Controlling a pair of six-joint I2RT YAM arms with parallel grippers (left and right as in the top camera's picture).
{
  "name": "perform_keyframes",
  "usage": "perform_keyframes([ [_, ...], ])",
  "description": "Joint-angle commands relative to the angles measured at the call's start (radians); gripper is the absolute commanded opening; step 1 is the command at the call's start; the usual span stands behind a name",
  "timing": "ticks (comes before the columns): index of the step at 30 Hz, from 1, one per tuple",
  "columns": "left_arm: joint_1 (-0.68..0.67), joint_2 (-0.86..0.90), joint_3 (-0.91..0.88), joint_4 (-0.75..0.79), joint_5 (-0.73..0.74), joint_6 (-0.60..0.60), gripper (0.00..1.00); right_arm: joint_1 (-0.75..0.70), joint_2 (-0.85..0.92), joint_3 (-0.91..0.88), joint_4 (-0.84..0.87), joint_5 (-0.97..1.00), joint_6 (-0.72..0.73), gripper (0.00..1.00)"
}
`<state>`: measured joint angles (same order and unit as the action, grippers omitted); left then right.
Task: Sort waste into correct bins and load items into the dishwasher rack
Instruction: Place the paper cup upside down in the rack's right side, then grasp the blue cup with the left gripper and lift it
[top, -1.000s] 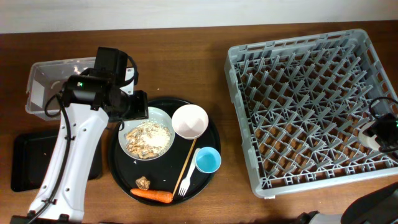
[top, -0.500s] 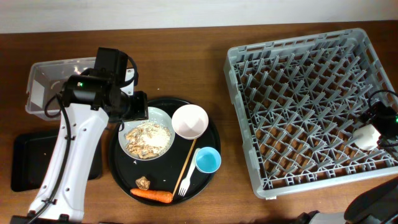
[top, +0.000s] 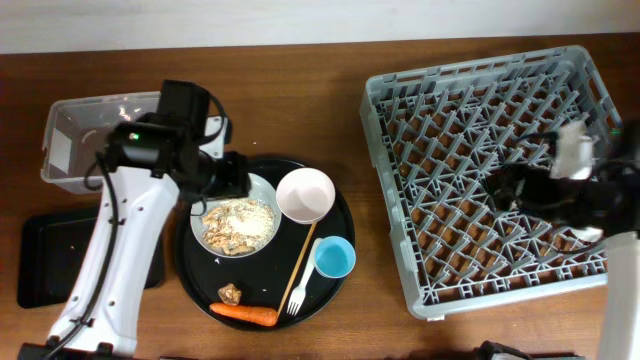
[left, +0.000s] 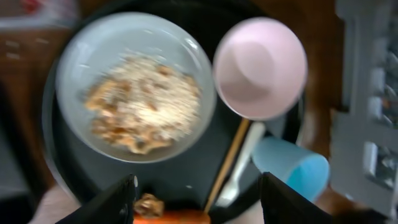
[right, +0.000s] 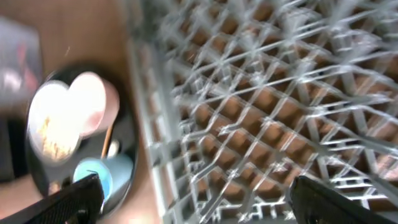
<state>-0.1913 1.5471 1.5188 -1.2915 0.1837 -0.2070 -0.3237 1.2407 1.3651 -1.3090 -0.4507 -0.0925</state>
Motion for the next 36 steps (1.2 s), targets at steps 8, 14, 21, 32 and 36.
perform_keyframes([
  [8,-0.315,-0.004,-0.243,0.168,0.08,-0.013,0.63,0.095,0.041,0.01,-0.017,0.082,-0.031,0.99],
  [14,-0.385,-0.003,-0.396,0.316,0.079,-0.033,0.64,0.095,0.041,0.01,-0.019,0.082,-0.031,0.99],
  [21,-0.385,-0.003,-0.482,0.428,0.083,-0.058,0.39,0.095,0.041,0.01,-0.02,0.082,-0.031,0.99],
  [32,-0.385,-0.002,-0.491,0.463,0.083,-0.07,0.24,0.095,0.041,0.01,-0.02,0.082,-0.031,0.99],
  [36,-0.385,-0.002,-0.491,0.473,0.083,-0.093,0.11,0.095,0.041,0.01,-0.02,0.082,-0.031,0.99],
])
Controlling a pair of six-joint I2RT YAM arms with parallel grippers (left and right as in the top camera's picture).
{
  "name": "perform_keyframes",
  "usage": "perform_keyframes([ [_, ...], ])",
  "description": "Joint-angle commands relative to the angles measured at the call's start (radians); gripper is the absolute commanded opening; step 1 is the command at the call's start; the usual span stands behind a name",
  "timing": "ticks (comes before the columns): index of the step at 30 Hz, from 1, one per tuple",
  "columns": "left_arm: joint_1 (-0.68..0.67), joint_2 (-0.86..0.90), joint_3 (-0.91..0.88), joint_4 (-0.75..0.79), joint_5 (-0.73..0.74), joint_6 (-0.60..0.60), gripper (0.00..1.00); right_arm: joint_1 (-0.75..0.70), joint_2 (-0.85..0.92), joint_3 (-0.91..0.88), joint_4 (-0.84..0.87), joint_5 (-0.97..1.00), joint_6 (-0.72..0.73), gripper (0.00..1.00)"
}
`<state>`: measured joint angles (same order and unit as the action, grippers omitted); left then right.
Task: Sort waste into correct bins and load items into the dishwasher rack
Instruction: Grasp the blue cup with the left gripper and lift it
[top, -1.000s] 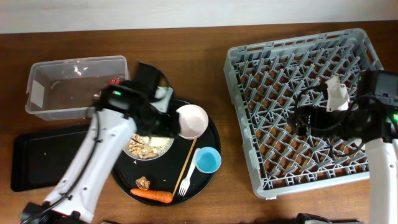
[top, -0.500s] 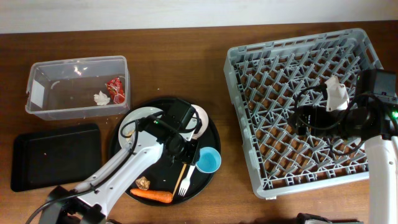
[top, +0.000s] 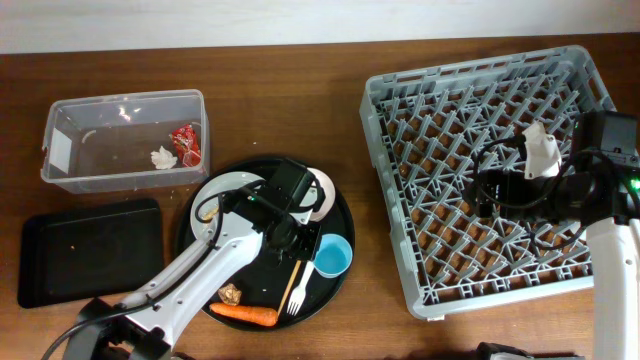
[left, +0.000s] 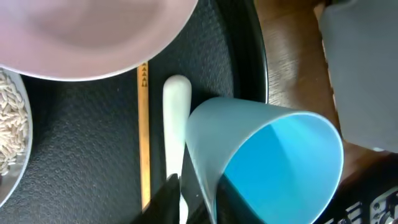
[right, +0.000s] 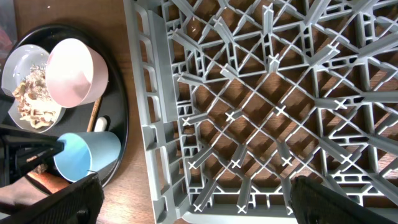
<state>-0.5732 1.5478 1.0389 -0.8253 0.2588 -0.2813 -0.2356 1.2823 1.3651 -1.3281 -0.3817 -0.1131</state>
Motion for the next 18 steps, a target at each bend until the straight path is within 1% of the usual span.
perform_keyframes([
  [1,-0.003,-0.002,-0.011,0.007,0.008,-0.018,0.07,0.007,0.0,0.01,-0.001,0.013,-0.01,0.99],
  [6,-0.023,0.016,-0.011,0.007,0.008,-0.021,0.01,0.007,0.0,0.01,-0.002,0.013,-0.01,0.99],
  [11,-0.057,0.037,-0.01,0.016,0.008,-0.021,0.0,0.007,0.0,0.01,-0.004,0.013,-0.01,0.99],
  [15,-0.034,0.021,0.024,0.003,0.008,-0.021,0.01,0.007,0.0,0.01,-0.004,0.013,-0.01,0.99],
  [18,0.018,-0.023,0.082,-0.032,0.008,-0.016,0.0,0.007,0.0,0.01,-0.004,0.013,-0.01,0.99],
])
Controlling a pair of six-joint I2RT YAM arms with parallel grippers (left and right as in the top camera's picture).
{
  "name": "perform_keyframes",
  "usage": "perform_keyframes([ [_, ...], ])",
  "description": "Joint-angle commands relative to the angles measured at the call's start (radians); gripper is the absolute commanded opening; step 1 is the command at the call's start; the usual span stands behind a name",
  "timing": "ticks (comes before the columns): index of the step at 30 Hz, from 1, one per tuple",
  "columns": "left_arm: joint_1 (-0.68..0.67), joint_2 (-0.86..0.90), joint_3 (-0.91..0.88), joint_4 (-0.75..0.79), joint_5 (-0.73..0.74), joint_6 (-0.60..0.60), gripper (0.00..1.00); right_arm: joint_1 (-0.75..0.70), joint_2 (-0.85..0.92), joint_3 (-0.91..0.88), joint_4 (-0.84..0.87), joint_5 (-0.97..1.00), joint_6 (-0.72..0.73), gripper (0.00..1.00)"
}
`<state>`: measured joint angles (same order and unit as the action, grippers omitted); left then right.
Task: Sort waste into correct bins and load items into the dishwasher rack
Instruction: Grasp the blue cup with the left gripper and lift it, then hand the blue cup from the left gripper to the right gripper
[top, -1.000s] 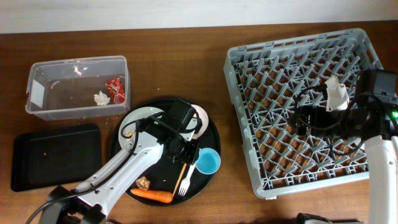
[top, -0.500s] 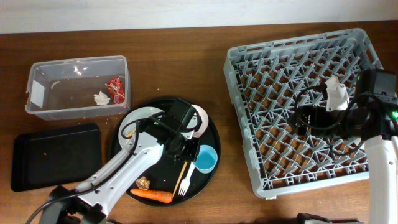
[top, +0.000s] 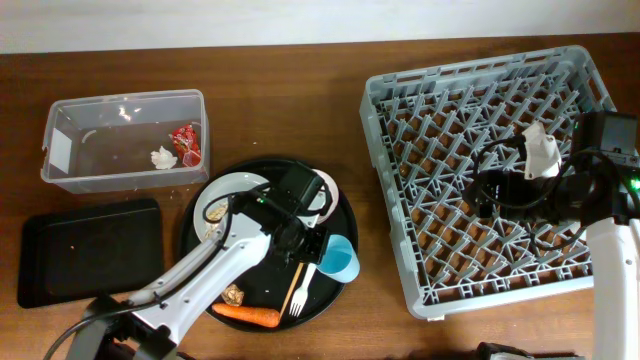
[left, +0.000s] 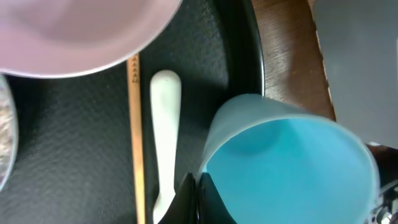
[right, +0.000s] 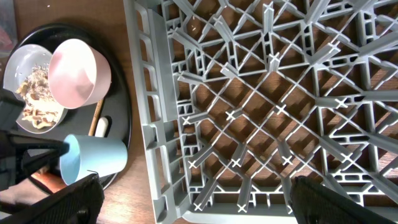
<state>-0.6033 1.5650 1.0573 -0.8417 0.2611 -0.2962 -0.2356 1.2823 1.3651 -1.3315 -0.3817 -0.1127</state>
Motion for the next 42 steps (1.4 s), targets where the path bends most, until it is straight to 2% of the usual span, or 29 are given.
perform_keyframes([
  [1,0.077,-0.061,0.085,-0.02,0.006,0.002,0.0,0.007,0.0,0.01,-0.001,0.012,-0.011,0.99],
  [4,0.164,-0.119,0.138,-0.005,0.016,0.001,0.0,0.007,0.0,0.01,0.0,0.011,-0.011,0.99],
  [6,0.211,-0.141,0.156,0.036,0.083,-0.001,0.0,0.007,0.0,0.01,0.005,-0.011,-0.024,0.99],
  [7,0.244,-0.152,0.158,0.089,0.172,-0.004,0.0,0.007,0.001,0.01,0.011,-0.063,-0.067,0.99],
  [8,0.286,-0.156,0.158,0.174,0.323,-0.028,0.0,0.007,0.005,0.01,0.02,-0.172,-0.133,0.99],
  [11,0.333,-0.148,0.157,0.303,0.523,-0.101,0.0,0.012,0.021,0.009,0.022,-0.357,-0.273,0.99],
  [15,0.343,-0.128,0.157,0.415,0.718,-0.146,0.0,0.067,0.067,0.008,0.023,-0.667,-0.535,0.99],
  [22,0.344,-0.123,0.157,0.468,0.953,-0.145,0.0,0.171,0.119,0.008,0.023,-0.875,-0.887,0.99],
  [28,0.344,-0.123,0.157,0.47,0.988,-0.146,0.0,0.213,0.119,0.008,0.026,-0.981,-1.013,0.99],
  [36,0.344,-0.123,0.157,0.47,1.068,-0.146,0.0,0.279,0.119,0.008,0.131,-0.993,-1.013,1.0],
  [39,0.343,-0.123,0.157,0.47,1.083,-0.146,0.0,0.288,0.119,0.008,0.147,-0.999,-1.013,0.97],
  [42,0.343,-0.123,0.157,0.467,1.082,-0.146,0.0,0.289,0.119,0.008,0.147,-1.014,-1.013,0.89],
])
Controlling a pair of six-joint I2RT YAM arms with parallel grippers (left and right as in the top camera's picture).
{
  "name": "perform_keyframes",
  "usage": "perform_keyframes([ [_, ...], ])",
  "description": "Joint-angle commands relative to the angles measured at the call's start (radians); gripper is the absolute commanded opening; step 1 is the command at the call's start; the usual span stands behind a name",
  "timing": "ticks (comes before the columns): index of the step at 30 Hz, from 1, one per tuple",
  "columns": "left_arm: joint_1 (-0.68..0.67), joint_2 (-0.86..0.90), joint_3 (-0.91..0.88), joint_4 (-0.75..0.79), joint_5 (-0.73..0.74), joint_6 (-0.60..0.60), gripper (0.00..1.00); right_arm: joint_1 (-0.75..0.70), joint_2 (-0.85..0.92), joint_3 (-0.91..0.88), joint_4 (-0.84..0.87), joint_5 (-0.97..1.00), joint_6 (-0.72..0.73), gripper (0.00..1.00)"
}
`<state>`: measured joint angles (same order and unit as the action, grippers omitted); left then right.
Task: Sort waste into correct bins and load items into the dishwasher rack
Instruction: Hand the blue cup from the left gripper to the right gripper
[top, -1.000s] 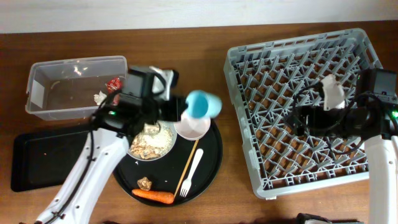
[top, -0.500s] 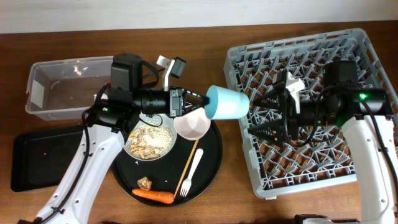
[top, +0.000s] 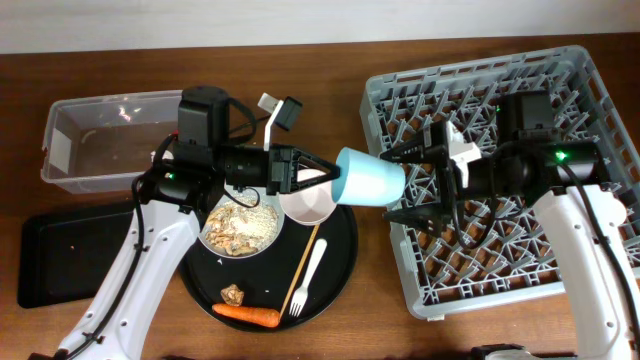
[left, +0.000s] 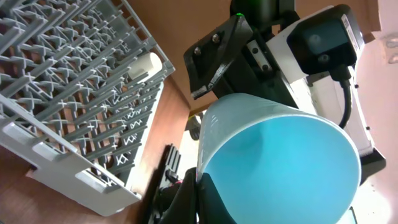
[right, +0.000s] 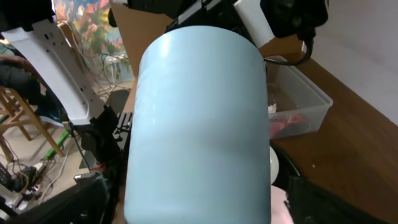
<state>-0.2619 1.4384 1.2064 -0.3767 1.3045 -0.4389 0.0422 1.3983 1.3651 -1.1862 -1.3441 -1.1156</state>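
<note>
A light blue cup (top: 370, 177) hangs sideways in the air between the round black tray (top: 345, 250) and the grey dishwasher rack (top: 500, 260). My left gripper (top: 322, 172) is shut on its rim, one finger inside and one outside (left: 189, 199). My right gripper (top: 408, 183) stands open at the cup's base, a finger on either side. The cup (right: 199, 124) fills the right wrist view between the spread fingers (right: 93, 199). On the tray sit a plate of food (top: 238, 225), a pink bowl (top: 310, 205), a white fork (top: 305, 275) and a chopstick (top: 297, 265).
A carrot (top: 245, 315) and a small food scrap (top: 231, 294) lie at the tray's front. A clear plastic bin (top: 100, 115) stands at the back left, with a flat black tray (top: 70, 260) in front of it. The rack's upright tines cover the right of the table.
The cup was low at the tray's right edge with my left gripper on its rim. Now it is lifted and held sideways, and my right gripper has come from over the rack to its base.
My left gripper was open above the plate while the cup stood on the tray. Then it was down at the cup's rim, then shut on it with the cup tipped at the tray's edge. Now the cup is aloft between both grippers.
</note>
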Motion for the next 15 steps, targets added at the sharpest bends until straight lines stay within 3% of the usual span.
perform_keyframes([
  [1,0.002,0.003,0.008,0.002,0.039,-0.003,0.0,0.011,0.003,0.008,0.002,-0.066,-0.01,0.83],
  [2,0.002,0.003,0.008,0.002,0.038,-0.003,0.0,0.011,0.003,0.008,0.002,-0.076,-0.01,0.75],
  [6,0.002,0.003,0.008,0.002,0.038,-0.003,0.0,0.011,0.003,0.008,0.002,-0.089,-0.01,0.64],
  [13,0.002,0.003,0.008,0.002,0.038,-0.003,0.0,0.011,0.003,0.008,-0.003,-0.089,-0.002,0.56],
  [14,0.002,0.003,0.008,0.003,0.037,-0.003,0.01,0.011,0.003,0.008,-0.003,-0.089,-0.002,0.54],
  [15,0.002,0.003,0.008,0.003,0.034,-0.002,0.11,0.011,0.003,0.008,-0.003,-0.089,-0.002,0.54],
])
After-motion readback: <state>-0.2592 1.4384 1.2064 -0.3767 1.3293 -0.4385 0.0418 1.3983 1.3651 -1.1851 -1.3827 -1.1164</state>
